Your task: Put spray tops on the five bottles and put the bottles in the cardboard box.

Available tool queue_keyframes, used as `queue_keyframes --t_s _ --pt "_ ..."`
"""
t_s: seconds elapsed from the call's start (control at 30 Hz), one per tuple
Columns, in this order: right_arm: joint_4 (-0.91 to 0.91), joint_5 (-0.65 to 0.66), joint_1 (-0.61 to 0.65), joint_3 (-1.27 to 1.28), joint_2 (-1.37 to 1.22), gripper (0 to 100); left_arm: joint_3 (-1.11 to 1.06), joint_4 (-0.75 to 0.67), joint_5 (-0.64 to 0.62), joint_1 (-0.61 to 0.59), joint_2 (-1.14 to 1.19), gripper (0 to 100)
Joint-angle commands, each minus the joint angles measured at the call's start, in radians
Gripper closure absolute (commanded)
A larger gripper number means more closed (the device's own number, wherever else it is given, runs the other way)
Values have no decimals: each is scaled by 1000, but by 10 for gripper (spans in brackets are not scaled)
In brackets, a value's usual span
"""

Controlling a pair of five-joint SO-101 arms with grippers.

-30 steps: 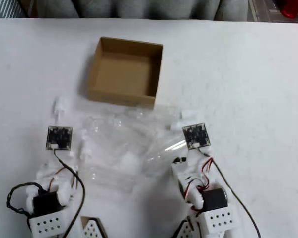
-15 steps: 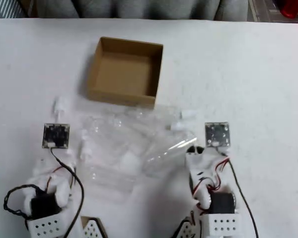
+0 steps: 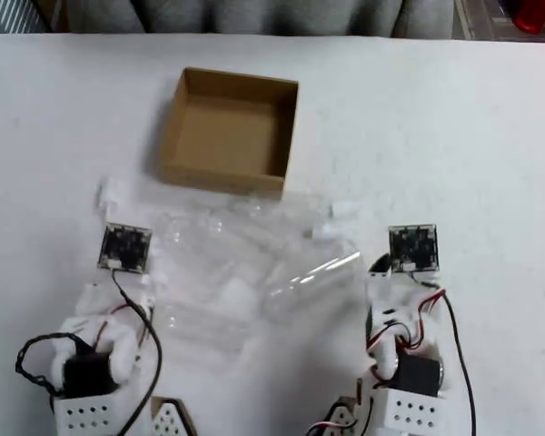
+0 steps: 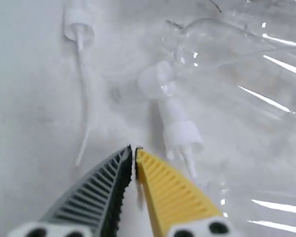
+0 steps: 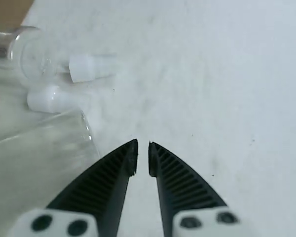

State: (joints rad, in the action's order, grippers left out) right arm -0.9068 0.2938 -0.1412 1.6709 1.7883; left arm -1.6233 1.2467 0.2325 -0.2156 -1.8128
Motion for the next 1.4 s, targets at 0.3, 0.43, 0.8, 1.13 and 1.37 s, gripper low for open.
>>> queue_keyframes --t_s 0.3,0.43,0.8,1.13,1.37 --pt "-61 341 225 -305 -4 976 -26 -110 12 -102 -8 980" --pt "-53 336 294 -423 -176 977 -26 -112 12 -102 -8 980" --pt "-88 334 490 -881 -955 892 -34 -115 12 -107 -8 980" --pt "-197 548 588 -1267 -1521 790 -35 -123 12 -107 -8 980" --pt "-315 641 572 -1519 -1808 762 -37 -137 14 -107 -8 980"
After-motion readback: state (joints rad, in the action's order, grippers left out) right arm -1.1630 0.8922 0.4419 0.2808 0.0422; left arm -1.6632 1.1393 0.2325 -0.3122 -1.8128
